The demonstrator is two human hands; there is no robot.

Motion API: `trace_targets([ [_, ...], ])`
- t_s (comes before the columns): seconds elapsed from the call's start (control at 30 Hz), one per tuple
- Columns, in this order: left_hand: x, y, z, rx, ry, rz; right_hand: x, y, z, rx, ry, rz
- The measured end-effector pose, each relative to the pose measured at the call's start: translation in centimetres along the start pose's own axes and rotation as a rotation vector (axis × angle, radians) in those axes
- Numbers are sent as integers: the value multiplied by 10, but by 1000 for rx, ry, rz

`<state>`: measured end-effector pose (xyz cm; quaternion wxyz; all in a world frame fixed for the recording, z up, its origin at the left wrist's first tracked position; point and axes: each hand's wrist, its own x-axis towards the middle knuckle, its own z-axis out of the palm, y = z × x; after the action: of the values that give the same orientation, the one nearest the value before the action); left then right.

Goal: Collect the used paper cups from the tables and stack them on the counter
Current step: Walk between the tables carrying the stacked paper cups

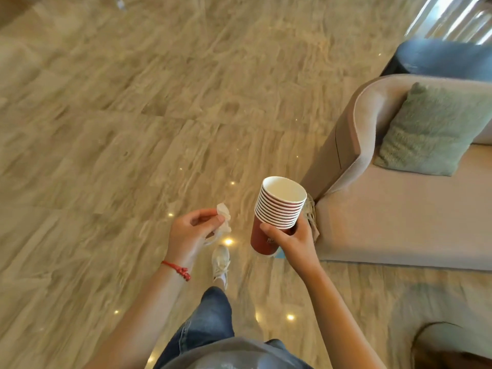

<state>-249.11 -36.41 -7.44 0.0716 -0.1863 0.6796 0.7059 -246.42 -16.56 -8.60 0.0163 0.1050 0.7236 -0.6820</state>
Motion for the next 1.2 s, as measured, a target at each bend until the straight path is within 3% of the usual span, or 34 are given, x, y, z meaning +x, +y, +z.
trace_targets([
  [0.47, 310, 134, 45, 27, -62, 29, 308, -62, 54, -8, 63, 37],
  [0.73, 477, 173, 90, 68, -72, -7, 486, -73, 52, 23, 82, 55],
  [1.2, 775, 300, 180, 44, -84, -30, 811, -136, 58, 41, 50, 68],
])
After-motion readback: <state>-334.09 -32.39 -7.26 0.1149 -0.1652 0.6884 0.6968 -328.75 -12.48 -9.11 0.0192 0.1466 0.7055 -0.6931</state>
